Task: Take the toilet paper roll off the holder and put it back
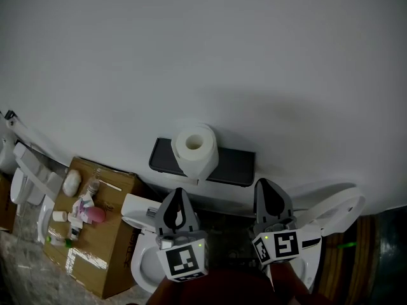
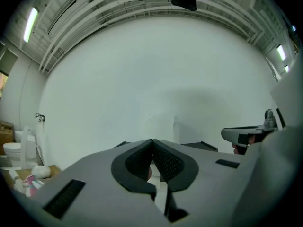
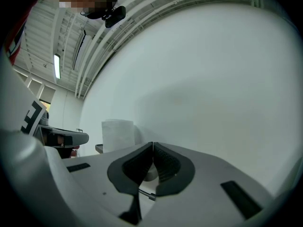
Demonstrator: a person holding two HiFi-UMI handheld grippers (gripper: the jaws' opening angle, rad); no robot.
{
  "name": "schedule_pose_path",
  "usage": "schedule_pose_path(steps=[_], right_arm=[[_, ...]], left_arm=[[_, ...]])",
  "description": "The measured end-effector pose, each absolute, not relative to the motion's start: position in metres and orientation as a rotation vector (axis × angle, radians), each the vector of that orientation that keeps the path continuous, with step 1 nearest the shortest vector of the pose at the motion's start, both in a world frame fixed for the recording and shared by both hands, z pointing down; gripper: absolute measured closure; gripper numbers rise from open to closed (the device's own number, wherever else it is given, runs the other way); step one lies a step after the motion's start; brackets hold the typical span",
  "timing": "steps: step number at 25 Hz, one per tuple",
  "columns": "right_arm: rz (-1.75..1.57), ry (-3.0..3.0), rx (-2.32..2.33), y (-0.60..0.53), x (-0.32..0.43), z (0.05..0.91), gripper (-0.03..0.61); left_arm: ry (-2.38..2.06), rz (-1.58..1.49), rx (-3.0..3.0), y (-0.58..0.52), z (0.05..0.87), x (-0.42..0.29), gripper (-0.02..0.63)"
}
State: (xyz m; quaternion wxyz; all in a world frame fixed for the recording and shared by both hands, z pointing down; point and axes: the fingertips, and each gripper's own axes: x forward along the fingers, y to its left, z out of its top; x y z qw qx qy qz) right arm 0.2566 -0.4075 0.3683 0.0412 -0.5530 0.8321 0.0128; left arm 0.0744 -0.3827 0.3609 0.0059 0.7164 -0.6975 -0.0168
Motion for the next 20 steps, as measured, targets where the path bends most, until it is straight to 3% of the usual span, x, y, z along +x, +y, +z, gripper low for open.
schedule_pose_path(steps=[20], right_arm=[[0.052,2.562,-1.710,-0.4089,0.2517,0.3700,0.560]], left_arm=[[-2.169,-0.082,2.247,-0.3853,0.3660,0.0723,0.598]])
